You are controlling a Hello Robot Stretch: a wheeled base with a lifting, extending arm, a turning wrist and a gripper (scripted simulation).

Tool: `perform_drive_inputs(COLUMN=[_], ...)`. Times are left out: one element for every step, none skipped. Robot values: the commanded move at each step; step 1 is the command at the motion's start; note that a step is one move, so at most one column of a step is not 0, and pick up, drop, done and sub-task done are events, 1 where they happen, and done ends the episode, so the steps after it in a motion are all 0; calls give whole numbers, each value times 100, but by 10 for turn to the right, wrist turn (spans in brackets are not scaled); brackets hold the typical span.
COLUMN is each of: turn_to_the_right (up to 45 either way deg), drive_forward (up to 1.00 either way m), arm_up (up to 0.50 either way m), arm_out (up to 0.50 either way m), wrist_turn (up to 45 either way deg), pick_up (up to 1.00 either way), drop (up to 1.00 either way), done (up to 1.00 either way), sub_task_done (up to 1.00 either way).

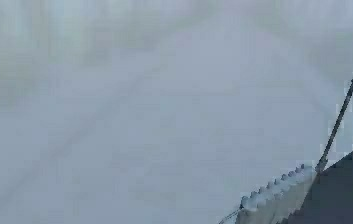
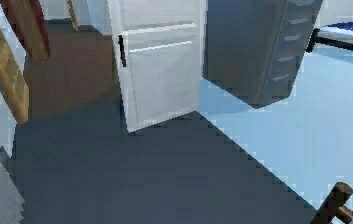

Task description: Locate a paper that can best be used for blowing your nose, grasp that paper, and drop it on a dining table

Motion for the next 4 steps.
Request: perform_drive_inputs(turn_to_the_right=[450, 120, 0, 30], drive_forward=[0, 0, 100, 0], arm_up=[0, 0, 0, 0], arm_out=[0, 0, 0, 0], wrist_turn=[0, 0, 0, 0], pick_up=[0, 0, 0, 0], drop=[0, 0, 0, 0], done=[0, 0, 0, 0], sub_task_done=[0, 0, 0, 0])
